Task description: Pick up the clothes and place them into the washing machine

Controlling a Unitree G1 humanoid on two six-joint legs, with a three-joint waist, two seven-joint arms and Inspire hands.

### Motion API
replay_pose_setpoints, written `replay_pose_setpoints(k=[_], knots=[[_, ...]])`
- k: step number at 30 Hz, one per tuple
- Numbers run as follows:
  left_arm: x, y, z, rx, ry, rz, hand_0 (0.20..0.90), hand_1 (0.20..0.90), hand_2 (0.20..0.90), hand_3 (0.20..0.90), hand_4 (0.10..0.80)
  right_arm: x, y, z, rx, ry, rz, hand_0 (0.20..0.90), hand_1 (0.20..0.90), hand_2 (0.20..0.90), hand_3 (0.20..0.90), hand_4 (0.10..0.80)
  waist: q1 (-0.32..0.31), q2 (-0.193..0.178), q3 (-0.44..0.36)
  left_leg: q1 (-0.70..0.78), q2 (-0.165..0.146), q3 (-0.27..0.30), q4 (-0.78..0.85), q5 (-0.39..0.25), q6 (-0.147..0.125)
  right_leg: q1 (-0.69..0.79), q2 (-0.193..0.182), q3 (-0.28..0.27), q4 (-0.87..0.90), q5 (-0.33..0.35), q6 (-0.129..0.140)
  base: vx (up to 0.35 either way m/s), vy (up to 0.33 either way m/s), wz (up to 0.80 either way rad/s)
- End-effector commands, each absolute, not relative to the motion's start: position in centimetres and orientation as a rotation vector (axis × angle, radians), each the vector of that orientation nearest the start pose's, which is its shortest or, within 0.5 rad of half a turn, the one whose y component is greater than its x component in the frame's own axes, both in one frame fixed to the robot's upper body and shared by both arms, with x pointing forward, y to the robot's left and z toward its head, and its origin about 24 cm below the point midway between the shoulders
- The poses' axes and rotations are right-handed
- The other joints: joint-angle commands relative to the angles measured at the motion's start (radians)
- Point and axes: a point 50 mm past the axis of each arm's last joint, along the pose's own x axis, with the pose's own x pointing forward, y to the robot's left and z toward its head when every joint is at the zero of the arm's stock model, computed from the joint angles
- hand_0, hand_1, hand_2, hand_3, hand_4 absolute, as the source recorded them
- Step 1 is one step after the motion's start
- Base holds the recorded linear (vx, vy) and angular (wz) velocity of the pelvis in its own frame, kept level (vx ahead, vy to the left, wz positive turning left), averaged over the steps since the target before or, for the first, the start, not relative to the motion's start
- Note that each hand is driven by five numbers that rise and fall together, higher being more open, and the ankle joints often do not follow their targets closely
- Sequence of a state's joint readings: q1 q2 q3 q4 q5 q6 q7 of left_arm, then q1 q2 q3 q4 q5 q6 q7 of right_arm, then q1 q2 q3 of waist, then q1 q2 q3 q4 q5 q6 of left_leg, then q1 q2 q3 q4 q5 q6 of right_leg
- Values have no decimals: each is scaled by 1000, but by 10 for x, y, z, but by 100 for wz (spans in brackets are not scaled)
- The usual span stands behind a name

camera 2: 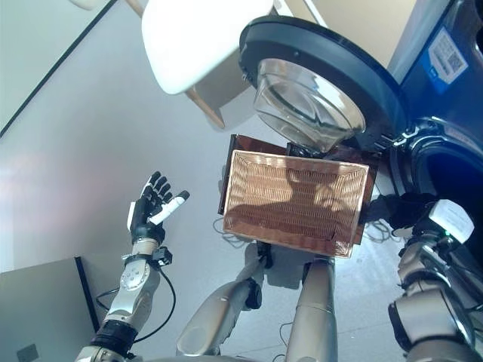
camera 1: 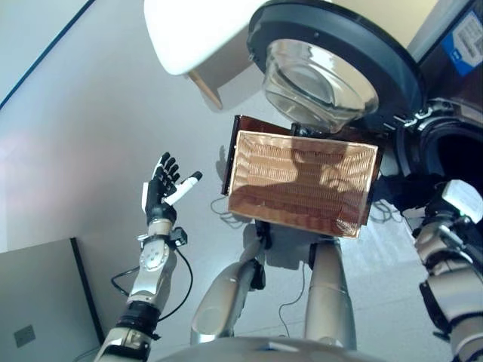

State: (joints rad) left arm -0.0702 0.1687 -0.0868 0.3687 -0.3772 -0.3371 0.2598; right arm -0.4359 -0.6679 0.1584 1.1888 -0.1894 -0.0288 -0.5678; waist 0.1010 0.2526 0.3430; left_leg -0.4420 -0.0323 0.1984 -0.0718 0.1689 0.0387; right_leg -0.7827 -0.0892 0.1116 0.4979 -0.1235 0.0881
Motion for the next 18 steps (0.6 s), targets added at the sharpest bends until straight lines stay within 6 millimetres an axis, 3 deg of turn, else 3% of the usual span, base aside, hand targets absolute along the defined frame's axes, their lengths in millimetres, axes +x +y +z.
replay_pose_setpoints(k=[1,3,7,16,18], knots=[[250,226,25,-137,-161,430,900,900,900,900,800,250,-366,8,-904,369,-758,900,900,900,900,800,-1,-30,-43,-30,-16,-2,-16,-21,-36,-5,18,-15,-85,126,-69,32,14,-14],[244,230,19,-129,-143,453,900,900,900,900,800,247,-348,-1,-780,306,-733,900,900,900,900,800,-11,-37,-43,-20,-13,0,-16,-25,-33,0,21,-15,-86,127,-67,36,19,-17],[238,233,12,-136,-122,468,900,900,900,900,800,241,-333,-19,-748,339,-664,900,900,900,900,800,-16,-41,-53,-7,-9,3,-16,-30,-32,15,25,-13,-100,129,-64,30,15,-9],[237,231,7,-145,-102,469,900,900,900,900,800,232,-329,-36,-502,402,-760,900,900,900,900,800,-19,-51,-68,19,-3,6,-16,-42,-28,46,32,-14,-120,131,-60,25,7,-8],[236,230,5,-153,-93,463,900,900,900,900,800,227,-333,-41,-312,412,-855,900,900,900,900,800,-19,-52,-69,28,0,12,-11,-50,-25,55,35,-10,-126,129,-60,32,2,-10]])
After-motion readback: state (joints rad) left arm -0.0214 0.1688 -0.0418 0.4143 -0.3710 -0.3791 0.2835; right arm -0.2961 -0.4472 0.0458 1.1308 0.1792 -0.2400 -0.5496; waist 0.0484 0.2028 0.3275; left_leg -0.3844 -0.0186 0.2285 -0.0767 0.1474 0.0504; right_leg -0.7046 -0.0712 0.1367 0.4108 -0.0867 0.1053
